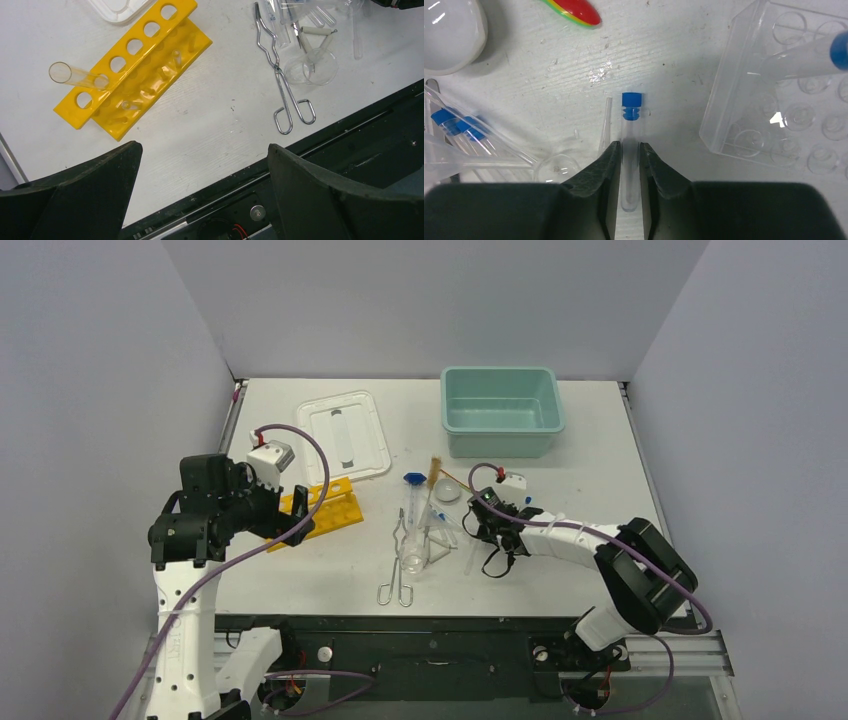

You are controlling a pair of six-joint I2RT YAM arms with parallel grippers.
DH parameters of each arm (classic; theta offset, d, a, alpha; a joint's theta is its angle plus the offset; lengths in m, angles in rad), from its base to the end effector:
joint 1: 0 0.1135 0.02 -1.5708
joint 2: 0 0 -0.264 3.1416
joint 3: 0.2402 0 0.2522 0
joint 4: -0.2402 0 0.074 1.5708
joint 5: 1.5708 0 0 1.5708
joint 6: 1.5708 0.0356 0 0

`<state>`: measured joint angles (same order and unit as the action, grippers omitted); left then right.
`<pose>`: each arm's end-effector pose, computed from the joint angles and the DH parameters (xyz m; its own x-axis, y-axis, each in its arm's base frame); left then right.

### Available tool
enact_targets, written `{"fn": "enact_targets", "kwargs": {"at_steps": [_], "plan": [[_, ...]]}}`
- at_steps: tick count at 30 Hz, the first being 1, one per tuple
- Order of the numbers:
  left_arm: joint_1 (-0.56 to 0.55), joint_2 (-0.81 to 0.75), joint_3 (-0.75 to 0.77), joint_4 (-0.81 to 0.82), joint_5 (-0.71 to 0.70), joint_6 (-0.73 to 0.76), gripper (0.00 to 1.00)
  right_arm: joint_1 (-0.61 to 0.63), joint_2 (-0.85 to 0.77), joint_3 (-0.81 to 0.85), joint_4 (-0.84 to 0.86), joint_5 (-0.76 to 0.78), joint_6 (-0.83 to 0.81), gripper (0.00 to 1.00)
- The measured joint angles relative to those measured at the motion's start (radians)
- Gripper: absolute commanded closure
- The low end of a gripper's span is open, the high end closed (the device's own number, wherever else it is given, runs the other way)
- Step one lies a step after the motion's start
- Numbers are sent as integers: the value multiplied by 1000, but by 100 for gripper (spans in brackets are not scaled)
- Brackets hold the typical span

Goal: Organize the chemistry lab equipment
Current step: Insert the test tube into the slot of the test tube rack.

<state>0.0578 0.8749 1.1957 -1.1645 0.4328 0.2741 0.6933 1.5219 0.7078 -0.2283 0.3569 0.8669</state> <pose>0.1356 -0.0071 0.3709 -0.6569 0.2081 -0.7247 0.4193 0.8996 -0.1217 0.2179 0.1649 0.1475 -0.7831 0.2780 -0.5563 0.2065 0.9600 0.1891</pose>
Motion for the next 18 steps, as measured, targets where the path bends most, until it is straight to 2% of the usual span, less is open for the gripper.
{"fn": "enact_targets", "kwargs": {"at_steps": [1,3,9,18], "plan": [[0,0,0,0,0,0,4,2,1,0,0,0,1,95],[0,-1,0,-1,1,0,3,2,1,1,-1,1,5,100],[0,0,0,0,31,-2,4,34,-23,19,-26,9,6,100],[0,16,21,2,122,-13,3,219,-314,118,-2,91,-10,100]]}}
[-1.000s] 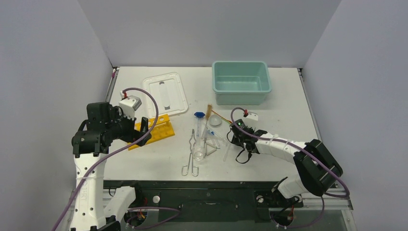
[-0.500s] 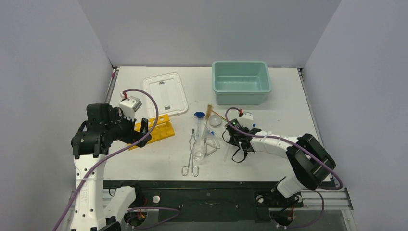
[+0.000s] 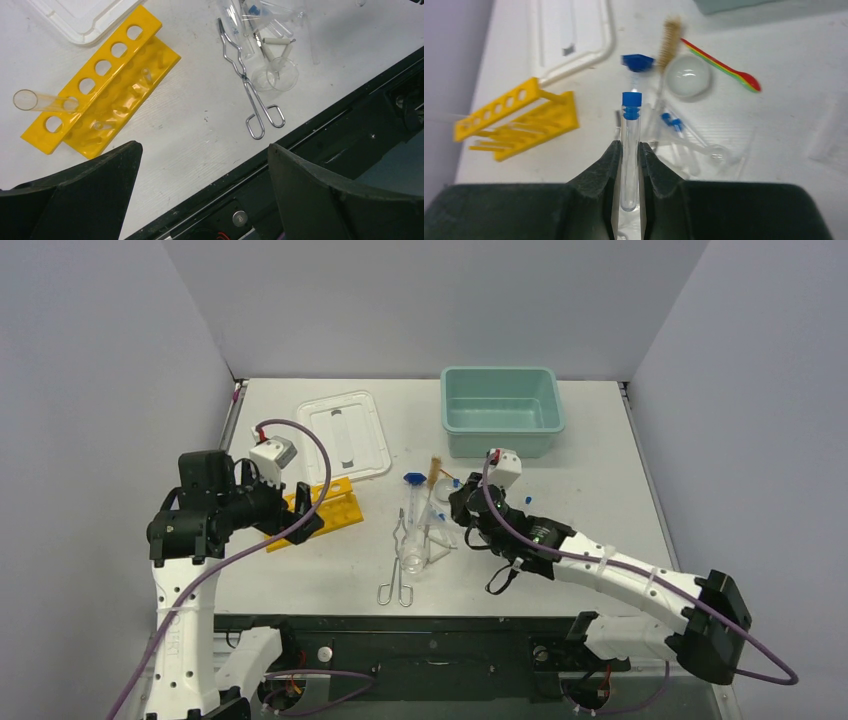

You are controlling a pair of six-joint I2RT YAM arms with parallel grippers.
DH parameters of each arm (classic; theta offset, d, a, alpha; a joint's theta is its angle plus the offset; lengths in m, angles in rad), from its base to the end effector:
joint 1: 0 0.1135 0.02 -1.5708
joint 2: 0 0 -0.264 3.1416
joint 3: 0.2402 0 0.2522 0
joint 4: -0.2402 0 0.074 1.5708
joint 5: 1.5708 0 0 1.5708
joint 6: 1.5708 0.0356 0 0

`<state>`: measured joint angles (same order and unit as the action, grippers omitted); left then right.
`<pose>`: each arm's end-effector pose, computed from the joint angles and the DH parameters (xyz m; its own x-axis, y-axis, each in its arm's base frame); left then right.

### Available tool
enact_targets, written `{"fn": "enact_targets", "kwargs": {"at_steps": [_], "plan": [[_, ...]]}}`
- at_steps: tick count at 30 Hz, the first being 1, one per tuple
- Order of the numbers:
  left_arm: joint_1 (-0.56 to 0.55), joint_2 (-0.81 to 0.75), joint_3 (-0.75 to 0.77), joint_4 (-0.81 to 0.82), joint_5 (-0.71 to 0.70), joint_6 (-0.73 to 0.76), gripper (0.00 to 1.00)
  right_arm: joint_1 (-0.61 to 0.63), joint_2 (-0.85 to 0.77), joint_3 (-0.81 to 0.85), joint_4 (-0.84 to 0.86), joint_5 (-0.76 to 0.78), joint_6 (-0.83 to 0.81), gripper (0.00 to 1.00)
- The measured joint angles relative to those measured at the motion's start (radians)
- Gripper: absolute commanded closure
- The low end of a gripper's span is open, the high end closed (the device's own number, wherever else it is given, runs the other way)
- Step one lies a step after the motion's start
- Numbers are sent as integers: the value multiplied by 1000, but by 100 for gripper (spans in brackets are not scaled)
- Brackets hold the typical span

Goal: Organize the chemistry lab equipment
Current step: Insert the test tube into the slot of the test tube rack, then pick up the test tube at the center of the board.

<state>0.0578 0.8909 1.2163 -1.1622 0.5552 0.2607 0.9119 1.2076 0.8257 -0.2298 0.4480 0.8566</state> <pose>0.1376 -0.0108 0.3765 -0.6380 0.1825 -0.7481 0.4842 0.8505 -0.2055 0.1731 0.1983 0.2637 -0.6047 0.3314 -0.7242 -0.0589 0.8882 0.4557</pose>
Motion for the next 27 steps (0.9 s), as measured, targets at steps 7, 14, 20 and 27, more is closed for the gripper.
{"fn": "enact_targets", "kwargs": {"at_steps": [7,14,20,27], "plan": [[0,-3,3,35,126,-59,3,254,-61,36,222,104,-36,100],[-1,-54,-71,176,274,-219,3,428,111,182,445,159,-97,100],[-4,-94,-135,235,358,-301,3,458,209,253,551,181,-112,100],[-4,-119,-161,259,424,-336,24,458,248,283,611,191,-97,100]]}}
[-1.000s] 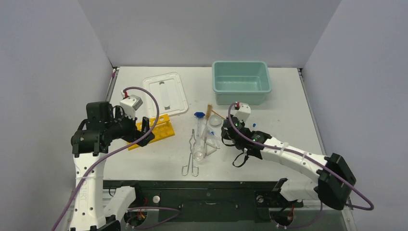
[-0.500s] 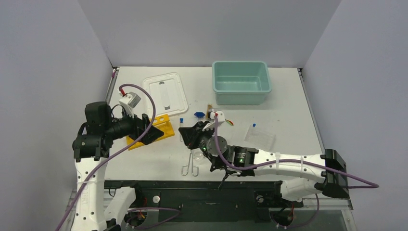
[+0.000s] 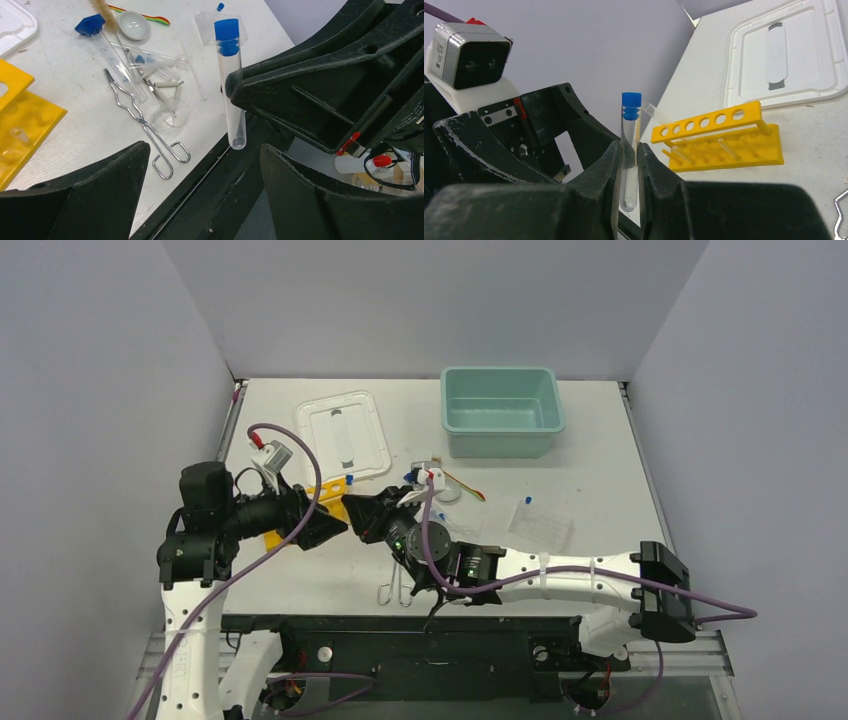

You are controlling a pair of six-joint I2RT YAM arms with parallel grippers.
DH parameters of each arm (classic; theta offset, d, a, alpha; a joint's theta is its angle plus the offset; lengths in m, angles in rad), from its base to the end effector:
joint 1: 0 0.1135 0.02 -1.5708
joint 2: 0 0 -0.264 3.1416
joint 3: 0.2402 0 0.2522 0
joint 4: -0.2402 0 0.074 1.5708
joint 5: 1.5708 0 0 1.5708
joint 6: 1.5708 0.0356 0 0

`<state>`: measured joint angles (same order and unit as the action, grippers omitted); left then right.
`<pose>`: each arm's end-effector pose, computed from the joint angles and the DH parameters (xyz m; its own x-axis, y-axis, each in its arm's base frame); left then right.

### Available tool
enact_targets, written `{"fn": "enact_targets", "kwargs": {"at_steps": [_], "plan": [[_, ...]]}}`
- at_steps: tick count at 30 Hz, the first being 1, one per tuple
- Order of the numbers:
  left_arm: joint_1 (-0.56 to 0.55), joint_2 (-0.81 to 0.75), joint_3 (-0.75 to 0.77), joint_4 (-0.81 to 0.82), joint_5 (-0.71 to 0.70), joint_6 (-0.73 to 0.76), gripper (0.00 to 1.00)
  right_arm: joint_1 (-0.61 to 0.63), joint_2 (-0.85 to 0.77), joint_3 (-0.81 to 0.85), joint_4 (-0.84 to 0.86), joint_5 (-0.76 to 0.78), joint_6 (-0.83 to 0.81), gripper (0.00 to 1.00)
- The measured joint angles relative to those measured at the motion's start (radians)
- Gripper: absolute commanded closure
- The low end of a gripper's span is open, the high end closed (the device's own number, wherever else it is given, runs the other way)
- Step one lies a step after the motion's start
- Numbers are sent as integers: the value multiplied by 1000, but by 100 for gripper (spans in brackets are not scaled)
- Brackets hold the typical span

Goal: Organize the chemistry lab equipment
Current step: Pick up the test tube at the center of the board.

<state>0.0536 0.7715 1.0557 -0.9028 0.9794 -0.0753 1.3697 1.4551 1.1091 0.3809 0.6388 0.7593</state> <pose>0.1269 -0.0228 0.3694 -0.6260 -0.0756 -0.7762 0.6001 0.5889 -0.5413 0.0893 0.3317 0.3527 -0.4545 0.5371 -0.7106 -0.4890 0.5163 0.7031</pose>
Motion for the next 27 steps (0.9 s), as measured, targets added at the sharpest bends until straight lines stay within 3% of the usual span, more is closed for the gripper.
{"fn": "enact_targets", "kwargs": {"at_steps": [11,20,22,24,27], "plan": [[-1,8,-13,28,27,-18,50,10,48,45,32,-24,55,100],[-3,4,-13,33,5,-7,59,13,74,54,34,-35,64,100],[-3,3,-13,33,2,-3,66,13,75,54,34,-39,63,100],[-6,0,-13,33,2,5,83,13,76,55,30,-45,63,100],[-10,-6,-13,30,5,18,98,11,87,66,17,-48,61,100]]}}
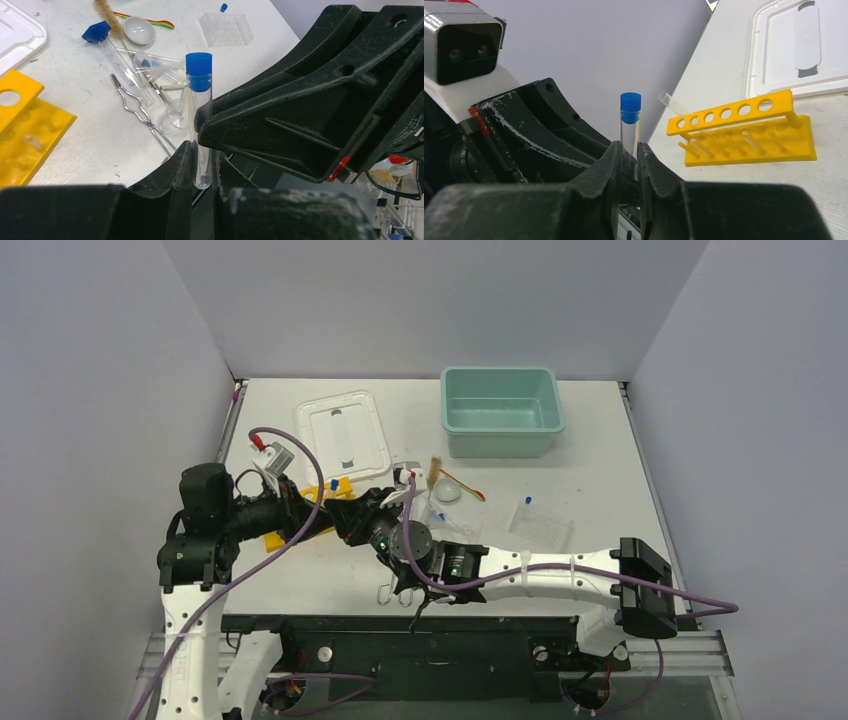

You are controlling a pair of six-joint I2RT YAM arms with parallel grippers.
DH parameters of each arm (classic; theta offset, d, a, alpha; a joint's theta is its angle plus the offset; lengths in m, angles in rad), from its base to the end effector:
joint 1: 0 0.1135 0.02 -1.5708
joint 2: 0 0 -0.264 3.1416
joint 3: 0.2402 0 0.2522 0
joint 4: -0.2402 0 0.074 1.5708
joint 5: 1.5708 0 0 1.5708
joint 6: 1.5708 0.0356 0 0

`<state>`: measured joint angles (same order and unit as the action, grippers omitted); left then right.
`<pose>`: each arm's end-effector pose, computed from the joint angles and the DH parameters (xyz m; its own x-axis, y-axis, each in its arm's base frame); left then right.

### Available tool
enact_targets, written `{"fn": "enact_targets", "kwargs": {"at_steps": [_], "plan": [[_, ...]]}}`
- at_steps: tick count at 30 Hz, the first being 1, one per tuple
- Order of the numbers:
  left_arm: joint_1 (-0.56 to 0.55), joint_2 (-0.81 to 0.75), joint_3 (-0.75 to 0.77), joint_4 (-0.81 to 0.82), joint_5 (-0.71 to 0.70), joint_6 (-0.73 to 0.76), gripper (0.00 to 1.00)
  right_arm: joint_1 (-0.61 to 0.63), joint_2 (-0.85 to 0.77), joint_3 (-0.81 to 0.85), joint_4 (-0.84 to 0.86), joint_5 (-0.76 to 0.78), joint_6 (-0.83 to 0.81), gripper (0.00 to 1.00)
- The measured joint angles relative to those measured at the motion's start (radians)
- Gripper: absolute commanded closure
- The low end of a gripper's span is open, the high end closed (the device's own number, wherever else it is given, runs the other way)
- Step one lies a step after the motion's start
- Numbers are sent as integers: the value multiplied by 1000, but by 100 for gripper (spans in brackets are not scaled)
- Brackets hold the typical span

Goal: Organize the chemistry lab equipment
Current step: Pick up the test tube at the center of the board.

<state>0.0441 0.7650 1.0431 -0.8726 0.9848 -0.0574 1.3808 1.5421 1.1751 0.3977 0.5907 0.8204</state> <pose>0.1274 -0.0241 0.3688 -0.5968 -0.0581 -0.8003 0.6320 0.5805 -0.5134 0.0886 0.3558 0.3487 -0.5157 0.5351 -0.6691 -0.4887 0.4577 0.7427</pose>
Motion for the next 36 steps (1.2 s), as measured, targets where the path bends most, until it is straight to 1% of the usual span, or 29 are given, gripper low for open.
{"fn": "enact_targets", "kwargs": {"at_steps": [1,4,6,7,8,9,10,11,13,16,19,23,26,30,36], "plan": [[-1,-4,0,-3,-7,8,100,-1,4,4,-3,-2,1,100],[0,-12,0,-14,-22,34,100,-5,7,13,-21,-16,5,100],[0,-15,0,-18,-34,53,100,-15,7,16,-34,-43,12,93],[0,-16,0,-22,-39,63,100,-21,7,17,-42,-60,18,84],[0,-16,0,-27,-47,72,100,-35,7,21,-57,-85,28,80],[0,-15,0,-34,-57,86,100,-51,6,28,-77,-116,39,74],[1,-15,1,-37,-65,101,100,-68,6,39,-106,-157,52,72],[1,-15,3,-44,-71,120,100,-87,6,53,-136,-201,65,67],[1,-14,8,-63,-79,151,100,-133,5,84,-197,-284,77,60],[1,-11,24,-90,-91,219,100,-220,3,168,-344,-431,75,55],[1,-15,33,-124,-93,283,100,-281,2,268,-484,-542,48,54],[1,-27,38,-163,-98,354,100,-345,2,347,-599,-674,28,55],[1,-28,51,-185,-113,393,100,-367,3,352,-648,-779,25,55],[1,-28,67,-208,-129,437,100,-368,10,352,-689,-875,24,55],[1,-28,69,-225,-148,481,100,-366,13,358,-700,-951,24,55]]}}
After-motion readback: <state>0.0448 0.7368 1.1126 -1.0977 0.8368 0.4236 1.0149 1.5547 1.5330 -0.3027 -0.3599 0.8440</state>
